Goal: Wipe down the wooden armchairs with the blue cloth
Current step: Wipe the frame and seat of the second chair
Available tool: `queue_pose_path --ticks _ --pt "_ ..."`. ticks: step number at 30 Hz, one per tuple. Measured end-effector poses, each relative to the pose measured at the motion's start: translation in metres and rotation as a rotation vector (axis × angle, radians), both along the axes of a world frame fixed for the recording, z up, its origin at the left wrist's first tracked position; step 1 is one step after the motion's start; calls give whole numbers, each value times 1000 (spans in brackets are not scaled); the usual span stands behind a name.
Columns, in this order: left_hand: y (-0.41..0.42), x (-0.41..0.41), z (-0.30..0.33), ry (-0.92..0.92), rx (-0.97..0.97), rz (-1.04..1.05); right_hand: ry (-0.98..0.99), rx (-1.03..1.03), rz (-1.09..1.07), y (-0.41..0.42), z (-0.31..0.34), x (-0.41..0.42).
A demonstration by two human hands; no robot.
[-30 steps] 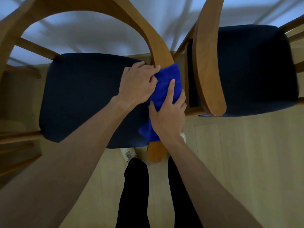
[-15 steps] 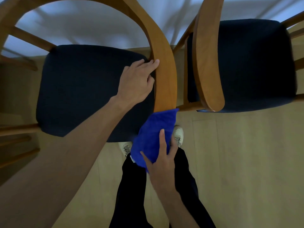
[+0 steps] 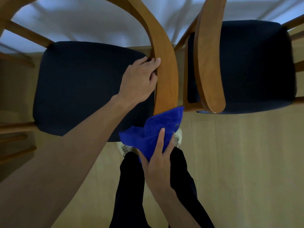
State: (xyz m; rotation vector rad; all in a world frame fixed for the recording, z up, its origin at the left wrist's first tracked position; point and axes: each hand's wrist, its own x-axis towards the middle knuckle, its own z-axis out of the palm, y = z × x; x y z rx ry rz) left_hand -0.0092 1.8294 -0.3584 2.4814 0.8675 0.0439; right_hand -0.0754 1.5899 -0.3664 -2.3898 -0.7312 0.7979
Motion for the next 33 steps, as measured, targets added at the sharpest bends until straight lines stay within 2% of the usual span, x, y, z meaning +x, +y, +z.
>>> queue_pose_path --ticks 4,8,11,15,18,22,24,26,29,33 --pt "3 1 3 25 44 -35 -186 -66 19 8 -2 2" --pt "4 4 5 47 88 -57 -239 -96 -31 36 0 16" --pt "7 4 12 45 120 -99 -289 -134 -70 72 0 48" --pt "8 6 11 -20 139 -71 -443 -185 38 136 -2 115" --pt "12 12 12 -31 98 -19 -412 -183 55 157 -4 138" --pt "24 12 15 -70 -149 114 -418 -177 36 135 -2 115" --pt "31 10 15 -75 -202 144 -393 -181 13 119 -1 99" --pt "40 8 14 -69 -153 130 -353 -188 -24 98 -2 81" --pt "49 4 11 -31 43 71 -266 -228 -81 60 -3 46" --pt "38 -8 2 30 197 -62 -277 -315 -109 40 2 28"
